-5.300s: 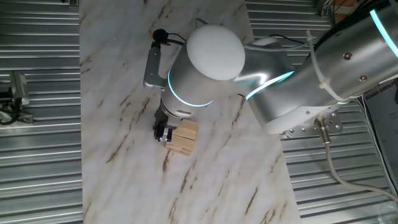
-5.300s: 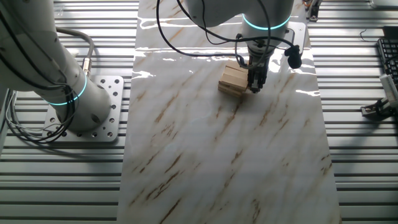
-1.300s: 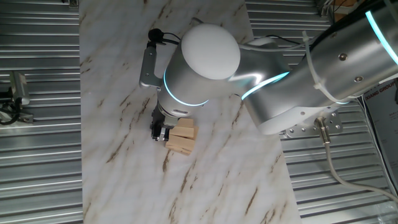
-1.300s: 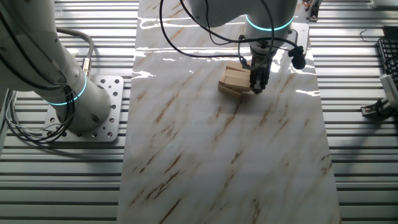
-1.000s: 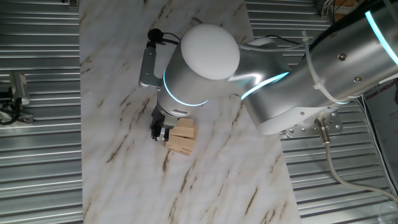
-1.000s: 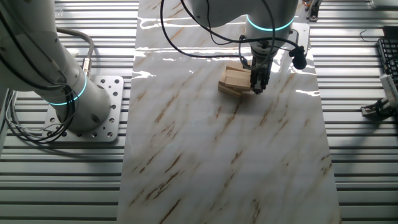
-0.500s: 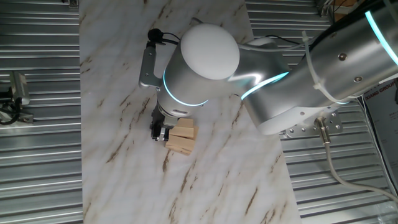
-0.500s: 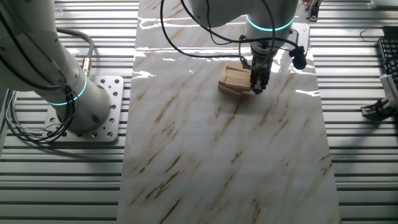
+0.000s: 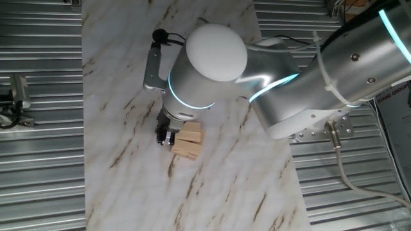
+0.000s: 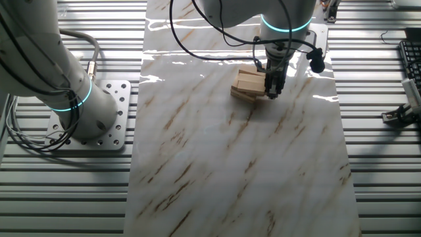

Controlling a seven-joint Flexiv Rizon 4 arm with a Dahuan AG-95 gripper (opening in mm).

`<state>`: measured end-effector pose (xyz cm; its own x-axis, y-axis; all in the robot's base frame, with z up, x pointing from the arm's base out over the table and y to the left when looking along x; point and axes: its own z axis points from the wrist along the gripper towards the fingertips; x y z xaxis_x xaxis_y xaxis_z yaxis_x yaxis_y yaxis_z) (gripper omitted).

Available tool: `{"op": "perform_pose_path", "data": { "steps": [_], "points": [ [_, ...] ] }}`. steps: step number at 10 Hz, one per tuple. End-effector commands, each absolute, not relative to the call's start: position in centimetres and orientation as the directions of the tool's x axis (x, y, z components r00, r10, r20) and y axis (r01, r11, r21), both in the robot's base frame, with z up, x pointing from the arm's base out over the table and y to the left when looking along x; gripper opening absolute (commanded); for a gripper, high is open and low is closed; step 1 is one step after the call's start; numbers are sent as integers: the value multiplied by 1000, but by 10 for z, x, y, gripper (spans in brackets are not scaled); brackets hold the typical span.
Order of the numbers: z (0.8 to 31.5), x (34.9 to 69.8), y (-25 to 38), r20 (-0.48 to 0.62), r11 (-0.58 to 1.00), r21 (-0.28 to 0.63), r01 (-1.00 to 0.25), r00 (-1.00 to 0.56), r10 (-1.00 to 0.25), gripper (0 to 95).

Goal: Play Jenga

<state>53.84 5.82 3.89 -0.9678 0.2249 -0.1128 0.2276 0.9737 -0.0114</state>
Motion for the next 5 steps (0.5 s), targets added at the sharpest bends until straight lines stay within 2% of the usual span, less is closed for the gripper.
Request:
{"op": "perform_pose_path", "data": {
  "steps": [1,5],
  "points": [
    [39,538,58,-113,974,-12,228,-968,225,0],
    [39,536,59,-114,974,-11,228,-968,225,0]
  ]
}}
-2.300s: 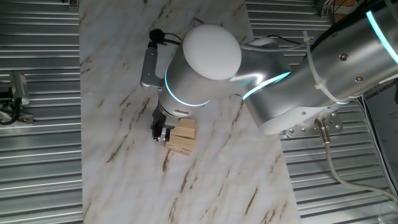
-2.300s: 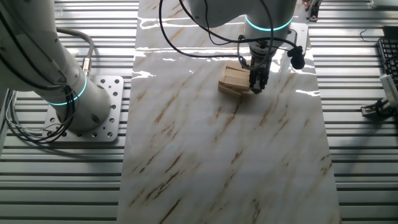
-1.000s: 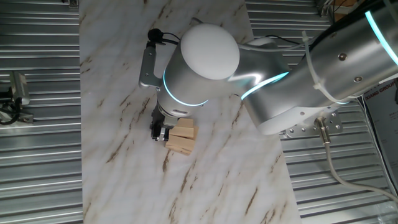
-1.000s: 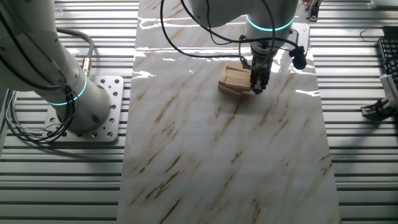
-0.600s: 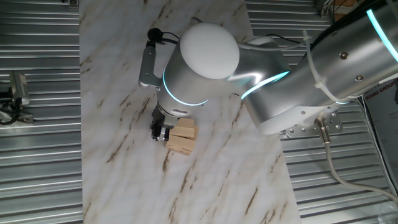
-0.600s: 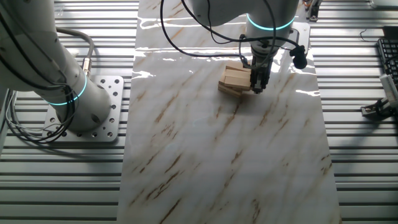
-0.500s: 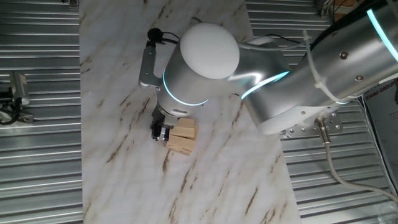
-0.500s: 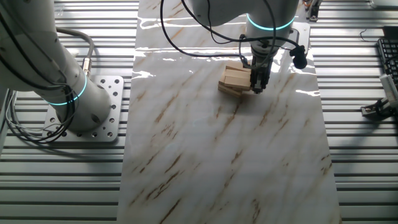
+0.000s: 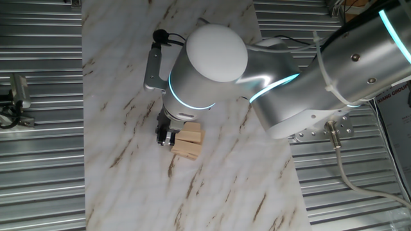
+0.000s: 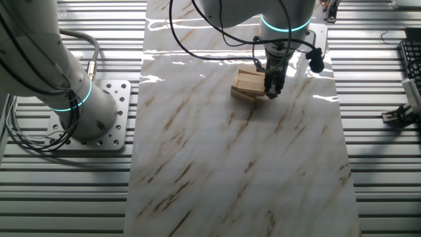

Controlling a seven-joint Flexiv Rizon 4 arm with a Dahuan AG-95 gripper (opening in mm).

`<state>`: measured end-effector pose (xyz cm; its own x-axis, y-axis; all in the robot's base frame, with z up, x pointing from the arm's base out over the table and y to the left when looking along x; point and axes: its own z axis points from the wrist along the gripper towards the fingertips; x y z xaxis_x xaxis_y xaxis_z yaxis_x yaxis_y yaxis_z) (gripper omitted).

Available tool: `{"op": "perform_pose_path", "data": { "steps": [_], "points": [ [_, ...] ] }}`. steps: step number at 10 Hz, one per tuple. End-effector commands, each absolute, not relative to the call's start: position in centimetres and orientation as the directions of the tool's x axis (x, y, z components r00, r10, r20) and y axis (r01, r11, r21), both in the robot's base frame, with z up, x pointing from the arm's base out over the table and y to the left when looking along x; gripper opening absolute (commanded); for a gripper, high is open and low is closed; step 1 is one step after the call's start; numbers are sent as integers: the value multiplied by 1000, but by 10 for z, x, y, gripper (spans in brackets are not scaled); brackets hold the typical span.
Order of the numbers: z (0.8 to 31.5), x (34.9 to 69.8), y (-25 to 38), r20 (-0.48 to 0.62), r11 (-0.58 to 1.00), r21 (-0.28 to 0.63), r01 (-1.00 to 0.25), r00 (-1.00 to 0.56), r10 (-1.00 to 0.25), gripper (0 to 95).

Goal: Play Jenga

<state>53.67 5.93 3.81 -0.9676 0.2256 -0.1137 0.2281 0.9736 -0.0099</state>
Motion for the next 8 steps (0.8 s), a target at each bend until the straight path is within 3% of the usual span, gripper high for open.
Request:
{"op": "perform_pose_path", "data": {
  "steps": [1,8],
  "points": [
    [39,535,59,-113,974,-11,228,-968,225,0],
    [41,534,60,-114,973,-9,230,-967,227,0]
  ]
}}
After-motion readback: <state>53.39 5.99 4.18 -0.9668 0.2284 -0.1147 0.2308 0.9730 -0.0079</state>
